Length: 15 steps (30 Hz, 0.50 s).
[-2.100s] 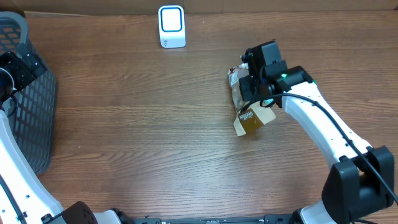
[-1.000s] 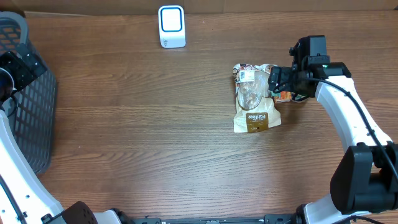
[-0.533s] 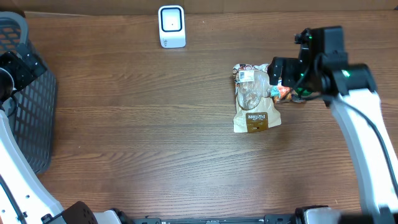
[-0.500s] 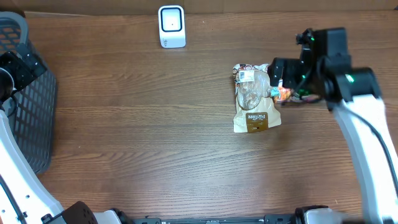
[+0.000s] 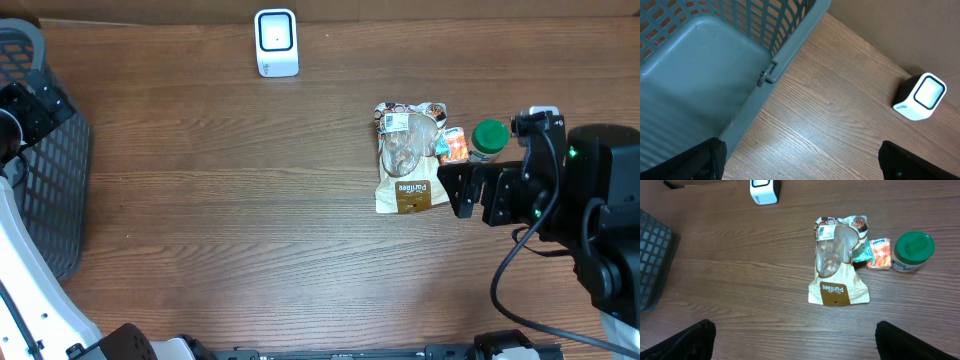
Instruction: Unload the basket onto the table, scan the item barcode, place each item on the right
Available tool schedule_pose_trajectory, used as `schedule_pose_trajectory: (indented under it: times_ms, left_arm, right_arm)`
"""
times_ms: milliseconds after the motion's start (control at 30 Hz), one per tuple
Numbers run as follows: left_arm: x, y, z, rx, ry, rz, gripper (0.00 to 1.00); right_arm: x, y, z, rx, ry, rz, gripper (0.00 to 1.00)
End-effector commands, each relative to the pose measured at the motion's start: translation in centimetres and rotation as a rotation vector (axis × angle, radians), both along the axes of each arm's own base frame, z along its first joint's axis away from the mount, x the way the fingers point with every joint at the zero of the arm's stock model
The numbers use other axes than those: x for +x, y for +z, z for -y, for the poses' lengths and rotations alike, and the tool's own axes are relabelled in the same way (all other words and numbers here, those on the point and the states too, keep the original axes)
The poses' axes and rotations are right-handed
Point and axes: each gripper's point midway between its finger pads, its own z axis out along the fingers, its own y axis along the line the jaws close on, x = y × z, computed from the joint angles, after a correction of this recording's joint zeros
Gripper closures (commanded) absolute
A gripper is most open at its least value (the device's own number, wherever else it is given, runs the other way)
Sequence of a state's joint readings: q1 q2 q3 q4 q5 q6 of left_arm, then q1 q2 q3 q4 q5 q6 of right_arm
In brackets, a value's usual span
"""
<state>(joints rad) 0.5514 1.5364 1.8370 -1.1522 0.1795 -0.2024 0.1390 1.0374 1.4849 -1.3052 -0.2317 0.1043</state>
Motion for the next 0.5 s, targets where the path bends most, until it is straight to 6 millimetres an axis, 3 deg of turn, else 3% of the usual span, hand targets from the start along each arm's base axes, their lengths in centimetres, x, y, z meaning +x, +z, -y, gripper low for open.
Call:
schedule_pose_trajectory:
  times_ms: [0, 333, 467]
  left_arm:
    - [0.0, 0.4, 0.0, 0.021, -0.014, 0.005, 0.00]
    - [0.0, 0.4, 0.0, 0.021, -0.014, 0.005, 0.00]
    - [0.0, 0.4, 0.0, 0.021, -0.014, 0.005, 0.01]
  right_arm:
    - [0.1, 0.5, 0.4, -0.020, -0.015, 0.020, 0.00]
    - [1.2, 0.7, 1.1, -0.049, -0.050, 0.054, 0.00]
    - [3.3, 1.7, 3.5, -0.132, -0.171, 0.186, 0.00]
